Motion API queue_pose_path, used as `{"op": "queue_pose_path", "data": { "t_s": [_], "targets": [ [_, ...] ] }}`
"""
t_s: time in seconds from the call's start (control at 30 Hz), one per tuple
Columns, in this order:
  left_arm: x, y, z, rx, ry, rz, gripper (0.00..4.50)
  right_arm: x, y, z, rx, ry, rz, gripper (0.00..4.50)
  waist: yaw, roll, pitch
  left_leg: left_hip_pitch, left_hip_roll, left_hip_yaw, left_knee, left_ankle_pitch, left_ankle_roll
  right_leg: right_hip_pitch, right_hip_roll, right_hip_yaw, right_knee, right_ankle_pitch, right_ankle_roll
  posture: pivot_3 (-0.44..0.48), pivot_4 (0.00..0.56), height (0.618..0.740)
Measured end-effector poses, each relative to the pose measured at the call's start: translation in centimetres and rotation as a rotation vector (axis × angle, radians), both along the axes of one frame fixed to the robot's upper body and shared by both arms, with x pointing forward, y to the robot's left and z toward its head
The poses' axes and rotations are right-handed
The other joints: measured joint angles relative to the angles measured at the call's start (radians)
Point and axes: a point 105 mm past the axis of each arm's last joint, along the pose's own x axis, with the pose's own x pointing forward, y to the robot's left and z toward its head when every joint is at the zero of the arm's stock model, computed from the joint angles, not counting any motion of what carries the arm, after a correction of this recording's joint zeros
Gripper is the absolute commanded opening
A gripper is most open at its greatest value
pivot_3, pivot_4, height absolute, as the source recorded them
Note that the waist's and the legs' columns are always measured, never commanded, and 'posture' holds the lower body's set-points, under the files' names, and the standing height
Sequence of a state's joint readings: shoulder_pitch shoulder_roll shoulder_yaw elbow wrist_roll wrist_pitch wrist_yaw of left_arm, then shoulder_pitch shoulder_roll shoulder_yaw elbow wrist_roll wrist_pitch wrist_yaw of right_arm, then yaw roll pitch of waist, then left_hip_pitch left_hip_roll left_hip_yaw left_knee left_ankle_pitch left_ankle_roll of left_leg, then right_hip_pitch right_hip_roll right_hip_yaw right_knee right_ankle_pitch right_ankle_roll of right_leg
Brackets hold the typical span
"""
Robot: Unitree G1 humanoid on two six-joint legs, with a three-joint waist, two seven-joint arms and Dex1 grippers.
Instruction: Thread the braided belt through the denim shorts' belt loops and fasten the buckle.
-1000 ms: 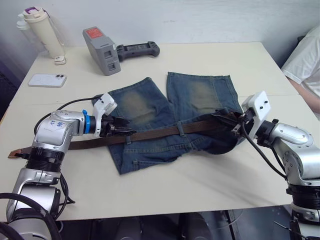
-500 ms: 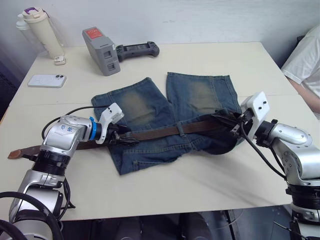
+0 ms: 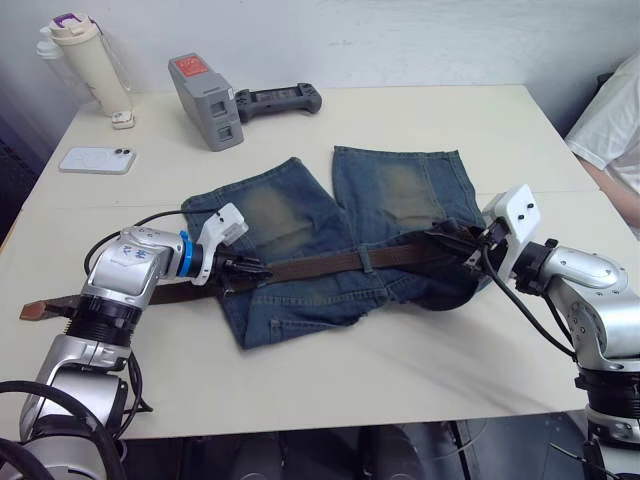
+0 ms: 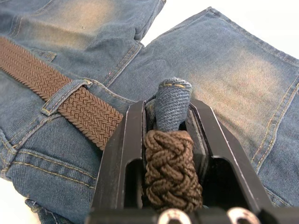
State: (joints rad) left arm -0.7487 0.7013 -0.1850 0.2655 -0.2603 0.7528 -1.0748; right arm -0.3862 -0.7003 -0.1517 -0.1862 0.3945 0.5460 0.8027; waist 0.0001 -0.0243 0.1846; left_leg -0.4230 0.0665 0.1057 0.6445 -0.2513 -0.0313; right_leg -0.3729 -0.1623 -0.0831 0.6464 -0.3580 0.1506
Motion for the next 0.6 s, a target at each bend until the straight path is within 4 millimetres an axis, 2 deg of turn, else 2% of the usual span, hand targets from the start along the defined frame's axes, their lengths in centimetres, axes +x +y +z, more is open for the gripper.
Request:
{"op": "queue_pose_path", "data": {
  "t_s": [0.2,0.37,0.43,0.47,0.53,0.6],
  "targets": [
    [3.0,-0.6,1.4,0.063,-0.256,-0.001,0.12,0.7,-0.9,0.1,-0.022,-0.032,-0.048,0.51,0.001,0.000,0.000,0.000,0.000,0.000,0.000,0.000,0.000,0.000,0.000,0.000,0.000,0.000,0.000,0.000,0.150,0.740],
    [3.5,-1.0,3.1,0.075,-0.424,-0.059,0.12,0.3,-1.1,0.3,-0.034,-0.064,-0.049,0.51,0.000,0.000,0.000,0.000,0.000,0.000,0.000,0.000,0.000,0.000,0.000,0.000,0.000,0.000,0.000,0.000,0.150,0.740],
    [2.7,-0.7,3.7,0.058,-0.510,-0.120,0.12,-1.0,-1.0,0.7,-0.055,-0.120,-0.036,0.51,0.001,0.000,0.000,0.000,0.000,0.001,0.000,0.000,0.000,-0.001,0.000,-0.001,-0.001,0.000,0.000,0.000,0.150,0.740],
    [1.7,-0.3,3.7,0.042,-0.560,-0.169,0.12,-2.1,-0.9,0.6,-0.100,-0.173,-0.026,0.51,0.000,0.000,0.000,0.000,0.000,0.002,-0.002,0.000,0.000,-0.002,0.000,-0.001,-0.002,0.000,0.000,0.000,0.150,0.740],
    [-0.6,0.4,2.4,0.030,-0.597,-0.259,0.12,-4.0,-0.8,-0.2,-0.162,-0.229,-0.010,0.51,-0.001,0.000,0.000,0.002,0.000,0.003,-0.008,0.000,-0.001,-0.002,-0.001,-0.002,-0.003,0.000,0.000,0.000,0.150,0.740],
    [-2.5,0.3,1.2,-0.015,-0.602,-0.321,0.12,-5.6,-1.0,-1.2,-0.220,-0.282,-0.009,0.51,0.001,0.000,0.000,0.001,0.000,0.003,-0.005,-0.001,0.000,-0.002,-0.001,-0.003,-0.003,0.000,0.000,0.000,0.150,0.740]
  ]
}}
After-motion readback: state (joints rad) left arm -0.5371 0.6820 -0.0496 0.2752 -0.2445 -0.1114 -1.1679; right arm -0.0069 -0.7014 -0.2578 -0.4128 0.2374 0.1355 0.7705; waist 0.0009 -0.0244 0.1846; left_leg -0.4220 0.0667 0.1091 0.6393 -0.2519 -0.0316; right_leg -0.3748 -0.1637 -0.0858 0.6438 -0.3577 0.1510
